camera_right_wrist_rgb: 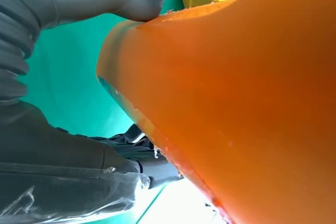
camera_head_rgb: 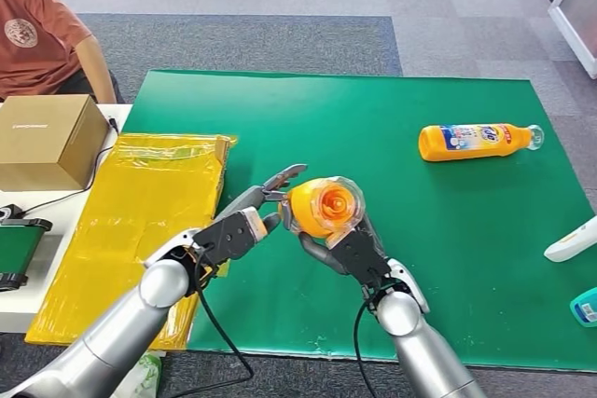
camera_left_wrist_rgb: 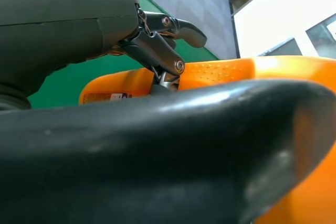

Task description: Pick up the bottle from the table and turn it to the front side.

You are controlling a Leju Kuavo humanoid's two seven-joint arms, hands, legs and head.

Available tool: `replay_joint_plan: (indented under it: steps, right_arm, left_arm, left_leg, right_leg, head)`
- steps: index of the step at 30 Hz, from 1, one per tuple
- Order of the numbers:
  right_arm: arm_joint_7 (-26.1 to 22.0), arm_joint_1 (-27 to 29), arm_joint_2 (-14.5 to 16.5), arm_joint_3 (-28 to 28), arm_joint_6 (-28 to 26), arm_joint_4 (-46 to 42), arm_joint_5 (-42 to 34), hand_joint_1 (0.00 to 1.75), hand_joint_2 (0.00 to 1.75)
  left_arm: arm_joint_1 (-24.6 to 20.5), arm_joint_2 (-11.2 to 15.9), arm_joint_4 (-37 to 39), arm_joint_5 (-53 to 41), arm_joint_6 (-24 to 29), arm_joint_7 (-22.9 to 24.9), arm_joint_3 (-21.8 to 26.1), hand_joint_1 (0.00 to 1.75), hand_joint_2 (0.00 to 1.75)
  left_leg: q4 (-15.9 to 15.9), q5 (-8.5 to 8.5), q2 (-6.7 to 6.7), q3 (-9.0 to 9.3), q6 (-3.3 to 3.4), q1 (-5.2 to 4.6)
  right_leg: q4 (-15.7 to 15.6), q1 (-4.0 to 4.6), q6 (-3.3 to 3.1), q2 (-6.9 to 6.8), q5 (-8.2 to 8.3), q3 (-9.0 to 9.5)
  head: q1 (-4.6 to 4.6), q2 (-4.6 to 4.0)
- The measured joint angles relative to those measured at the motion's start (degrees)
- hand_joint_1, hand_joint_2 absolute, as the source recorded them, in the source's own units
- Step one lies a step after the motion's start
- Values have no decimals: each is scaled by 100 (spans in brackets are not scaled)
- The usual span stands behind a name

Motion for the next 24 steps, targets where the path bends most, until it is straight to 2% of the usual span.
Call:
replay_joint_plan:
  steps: [11, 17, 24]
  right_arm:
    - [81, 19, -2, -190, -103, 84, 47, 175, 175]
    - [69, 16, -46, -523, -254, 212, 55, 175, 175]
    - [-10, 38, -152, -1103, -276, 291, -3, 175, 175]
  left_arm:
    - [161, -7, -244, -216, 94, -139, -59, 0, 0]
    - [399, 39, -622, -154, 174, -328, -44, 0, 0]
    - [796, 227, -1150, -93, 209, -562, 146, 0, 0]
  left_leg:
    - [0, 0, 0, -1, 0, 0]
    - [0, -1, 0, -1, 0, 0]
    - [0, -1, 0, -1, 0, 0]
  right_leg:
    - [0, 0, 0, 0, 0, 0]
    - [0, -1, 0, 0, 0, 0]
    - [0, 0, 0, 0, 0, 0]
  head:
    - [1, 1]
    - [1, 0]
    - [1, 1]
